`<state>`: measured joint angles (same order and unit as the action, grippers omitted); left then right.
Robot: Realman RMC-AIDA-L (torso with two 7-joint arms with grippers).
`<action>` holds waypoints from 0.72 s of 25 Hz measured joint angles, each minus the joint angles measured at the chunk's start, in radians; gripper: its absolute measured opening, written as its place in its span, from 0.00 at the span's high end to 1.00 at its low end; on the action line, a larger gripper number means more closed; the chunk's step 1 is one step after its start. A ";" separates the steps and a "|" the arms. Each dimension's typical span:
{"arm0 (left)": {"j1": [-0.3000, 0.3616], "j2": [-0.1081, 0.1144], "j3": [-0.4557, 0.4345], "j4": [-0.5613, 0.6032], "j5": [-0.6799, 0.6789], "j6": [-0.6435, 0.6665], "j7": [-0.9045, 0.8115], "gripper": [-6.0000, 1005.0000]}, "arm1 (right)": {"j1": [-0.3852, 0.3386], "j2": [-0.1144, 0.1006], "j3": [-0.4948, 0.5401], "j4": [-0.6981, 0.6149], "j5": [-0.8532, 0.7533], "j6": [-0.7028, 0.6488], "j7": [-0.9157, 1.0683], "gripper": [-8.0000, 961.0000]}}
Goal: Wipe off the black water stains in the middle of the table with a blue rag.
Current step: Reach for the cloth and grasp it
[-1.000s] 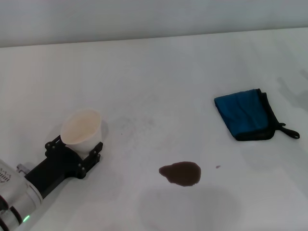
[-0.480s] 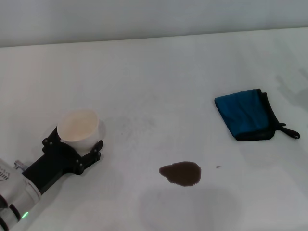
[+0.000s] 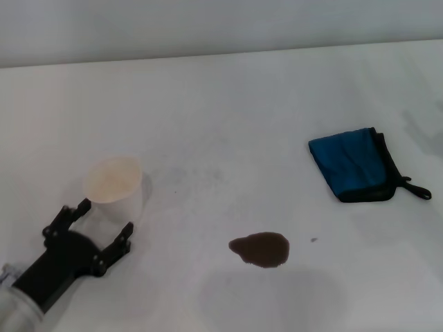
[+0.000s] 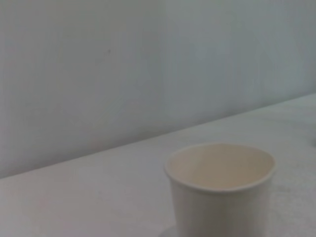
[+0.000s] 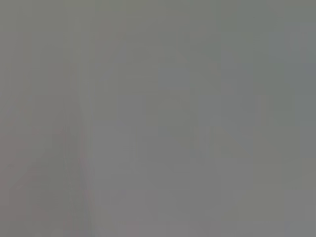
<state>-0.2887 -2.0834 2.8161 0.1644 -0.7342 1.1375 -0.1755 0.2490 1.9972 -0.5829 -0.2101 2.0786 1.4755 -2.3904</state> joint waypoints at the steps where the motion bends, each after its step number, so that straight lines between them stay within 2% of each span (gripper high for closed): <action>1: 0.019 -0.001 0.000 0.000 -0.001 0.018 0.002 0.13 | -0.002 0.000 0.000 0.000 0.000 0.000 0.000 0.11; 6: 0.101 -0.001 0.000 0.009 -0.024 0.095 0.022 0.13 | -0.009 -0.001 0.002 0.000 0.001 0.004 0.000 0.11; 8: 0.163 0.000 0.000 0.016 -0.083 0.171 0.052 0.13 | -0.012 -0.003 0.008 0.000 0.002 0.010 0.010 0.11; 12: 0.200 0.001 0.000 0.010 -0.160 0.246 0.077 0.13 | -0.028 -0.005 0.036 -0.022 0.001 0.010 0.093 0.11; 18: 0.206 0.002 0.000 0.011 -0.296 0.306 0.096 0.12 | -0.074 -0.009 0.030 -0.128 -0.010 -0.045 0.321 0.11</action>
<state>-0.0830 -2.0816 2.8166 0.1755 -1.0305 1.4435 -0.0793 0.1750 1.9881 -0.5532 -0.3381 2.0683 1.4307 -2.0693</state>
